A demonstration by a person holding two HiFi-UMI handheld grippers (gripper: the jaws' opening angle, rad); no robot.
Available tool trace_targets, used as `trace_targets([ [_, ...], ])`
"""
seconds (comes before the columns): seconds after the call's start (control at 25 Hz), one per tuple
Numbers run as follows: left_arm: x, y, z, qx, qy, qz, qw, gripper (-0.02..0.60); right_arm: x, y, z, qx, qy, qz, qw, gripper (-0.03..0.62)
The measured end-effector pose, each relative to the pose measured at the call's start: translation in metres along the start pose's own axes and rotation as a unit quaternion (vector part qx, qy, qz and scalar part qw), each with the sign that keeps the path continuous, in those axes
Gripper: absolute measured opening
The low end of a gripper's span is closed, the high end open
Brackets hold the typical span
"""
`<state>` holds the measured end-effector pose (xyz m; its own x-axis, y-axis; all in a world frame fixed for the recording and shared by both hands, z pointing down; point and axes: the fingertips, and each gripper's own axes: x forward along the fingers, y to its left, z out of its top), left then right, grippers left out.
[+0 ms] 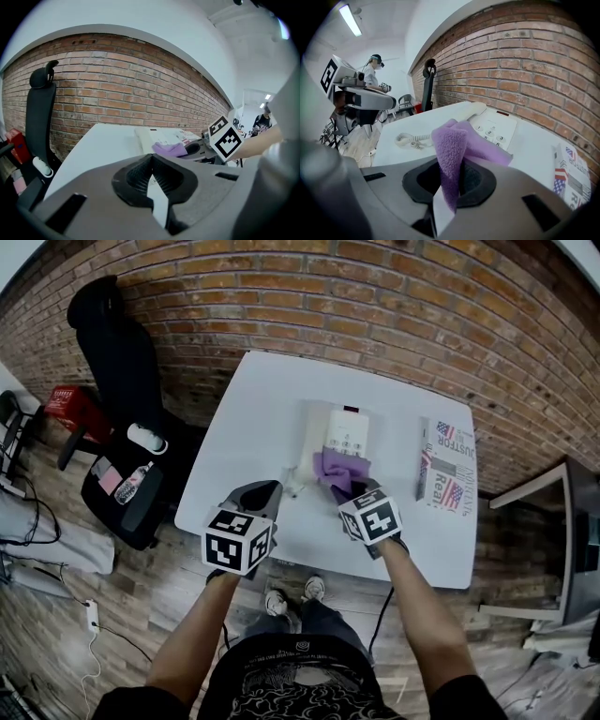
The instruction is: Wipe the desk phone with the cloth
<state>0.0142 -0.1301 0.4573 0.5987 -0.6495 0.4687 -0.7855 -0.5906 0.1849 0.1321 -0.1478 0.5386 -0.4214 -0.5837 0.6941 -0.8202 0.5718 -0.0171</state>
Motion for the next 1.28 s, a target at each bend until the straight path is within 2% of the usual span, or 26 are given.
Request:
trace_targets([
  [0.48, -0.010, -0.005, -0.005, 0.014, -0.002, -0.038, 0.9992, 0.006, -0.012, 0.026, -0.020, 0.011, 0.020, -0.015, 1.000, 0.049],
  [0.68, -0.012, -0.006, 0.000, 0.021, -0.007, -0.054, 0.9983, 0.006, -0.030, 0.025, -0.015, 0.004, 0.015, -0.039, 0.999, 0.049],
  [0.96, -0.017, -0.003, 0.007, 0.027, -0.018, -0.069, 0.9971, 0.006, -0.067, 0.010, 0.025, -0.022, -0.014, -0.077, 0.997, 0.049],
  [1.28, -0.018, 0.019, 0.014, 0.019, -0.026, -0.061, 0.9976, 0.006, -0.085, -0.010, 0.100, -0.067, -0.054, -0.097, 0.992, 0.049],
])
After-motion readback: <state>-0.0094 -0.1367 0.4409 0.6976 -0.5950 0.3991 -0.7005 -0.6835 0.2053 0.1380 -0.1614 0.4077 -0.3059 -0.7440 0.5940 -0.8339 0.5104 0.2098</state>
